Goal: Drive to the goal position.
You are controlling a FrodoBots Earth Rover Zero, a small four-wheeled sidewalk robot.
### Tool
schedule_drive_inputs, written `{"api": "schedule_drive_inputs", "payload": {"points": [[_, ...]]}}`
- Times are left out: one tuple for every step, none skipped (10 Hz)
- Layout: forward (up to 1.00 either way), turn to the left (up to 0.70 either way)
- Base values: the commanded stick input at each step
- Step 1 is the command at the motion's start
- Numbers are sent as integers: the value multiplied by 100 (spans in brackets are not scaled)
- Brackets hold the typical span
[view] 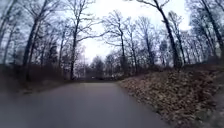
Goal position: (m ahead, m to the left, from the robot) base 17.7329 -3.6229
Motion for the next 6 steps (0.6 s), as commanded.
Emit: {"api": "schedule_drive_inputs", "payload": {"points": [[100, 0], [100, 0], [100, 1], [100, 39], [100, 40], [100, 40]]}}
